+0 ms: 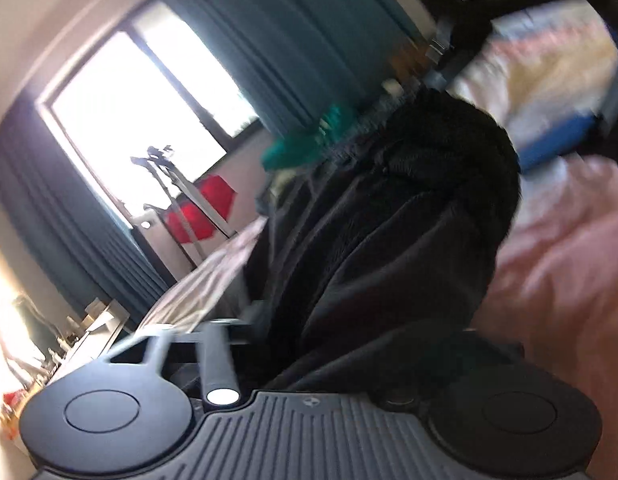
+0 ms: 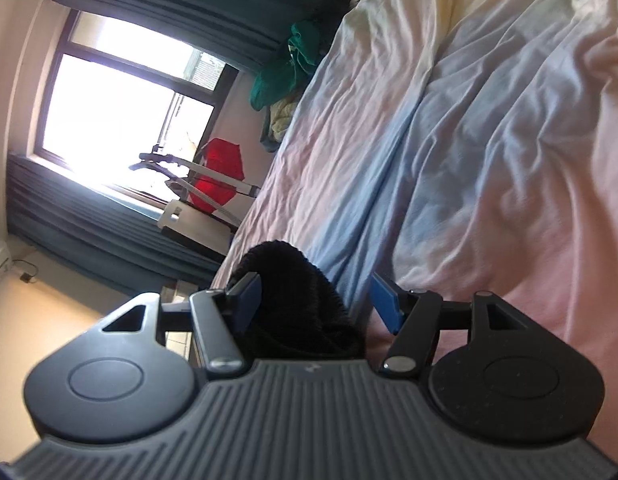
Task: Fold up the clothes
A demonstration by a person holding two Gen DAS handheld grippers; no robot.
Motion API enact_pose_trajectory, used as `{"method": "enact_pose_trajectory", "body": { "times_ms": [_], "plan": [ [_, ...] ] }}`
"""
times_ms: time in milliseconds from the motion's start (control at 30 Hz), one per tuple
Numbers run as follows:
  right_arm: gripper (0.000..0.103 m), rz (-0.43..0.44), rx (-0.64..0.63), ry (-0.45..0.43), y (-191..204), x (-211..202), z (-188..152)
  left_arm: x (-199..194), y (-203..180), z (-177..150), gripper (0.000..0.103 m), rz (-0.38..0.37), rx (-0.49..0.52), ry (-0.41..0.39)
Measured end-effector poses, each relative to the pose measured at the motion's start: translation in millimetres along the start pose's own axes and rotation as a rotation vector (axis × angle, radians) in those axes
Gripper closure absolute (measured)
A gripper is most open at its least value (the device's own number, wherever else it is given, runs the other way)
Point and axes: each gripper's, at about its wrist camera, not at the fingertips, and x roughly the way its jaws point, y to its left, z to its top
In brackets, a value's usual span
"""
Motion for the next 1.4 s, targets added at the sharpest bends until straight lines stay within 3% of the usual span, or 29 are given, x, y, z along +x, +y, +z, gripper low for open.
{"method": "enact_pose_trajectory", "body": {
  "times_ms": [33, 100, 167, 267, 400, 500, 600, 700, 767, 967, 1067, 1133, 1300, 1400],
  "plan": [
    [0.039, 0.007, 0.011, 0.002, -0.7, 0.9, -0.8, -5.4, 0.7, -4.7, 0.037, -0.005, 0.03, -0.003],
    [0.039, 0.012, 0.043, 0.003, -5.4, 1.5, -0.8, -18.0, 2.2, -15.5, 0.02, -0.014, 0.087, -0.01],
    [0.039, 0.003, 0.063, 0.008, -8.6, 1.3, -1.5, -35.4, 10.4, -31.6, 0.019, -0.037, 0.129, -0.034],
    [0.038, -0.005, 0.063, -0.001, -8.5, -1.1, -3.6, -56.2, 34.1, -59.4, 0.009, -0.052, 0.177, -0.09],
    [0.035, -0.011, 0.084, -0.005, -4.6, -7.8, -9.4, -94.6, 68.6, -101.1, 0.008, -0.036, 0.175, -0.078],
    [0.026, -0.02, 0.108, -0.006, -1.4, -13.9, -14.1, -100.7, 106.7, -132.7, 0.008, 0.034, 0.061, -0.031],
    [0.025, -0.029, 0.132, -0.007, 1.7, -20.0, -18.8, -100.7, 138.2, -159.2, 0.008, 0.028, -0.118, 0.05],
    [0.017, 0.008, 0.116, 0.012, 8.6, -26.9, -24.4, -98.7, 150.0, -171.0, 0.008, 0.046, -0.258, 0.107],
    [0.016, 0.04, 0.101, 0.038, 14.0, -29.6, -29.0, -96.0, 158.9, -173.9, 0.008, 0.049, -0.32, 0.117],
    [0.013, -0.057, 0.041, 0.175, 18.1, -2.6, -47.5, -63.6, 199.6, -171.2, 0.007, 0.08, -0.443, 0.123],
    [0.013, -0.106, 0.032, 0.169, 12.3, 12.9, -52.4, -45.4, 214.0, -167.6, 0.007, 0.071, -0.527, 0.127],
    [0.016, -0.141, -0.018, 0.139, 14.7, 23.7, -52.1, -47.1, 224.0, -171.8, 0.006, 0.064, -0.585, 0.136],
    [0.037, -0.162, -0.151, 0.112, 28.6, 44.5, -50.8, -61.3, 238.2, -181.6, 0.006, 0.082, -0.66, 0.136],
    [0.051, -0.151, -0.3, 0.088, 53.9, 45.5, -46.2, -66.7, 244.1, -186.9, 0.005, 0.097, -0.705, 0.136]
  ]
}}
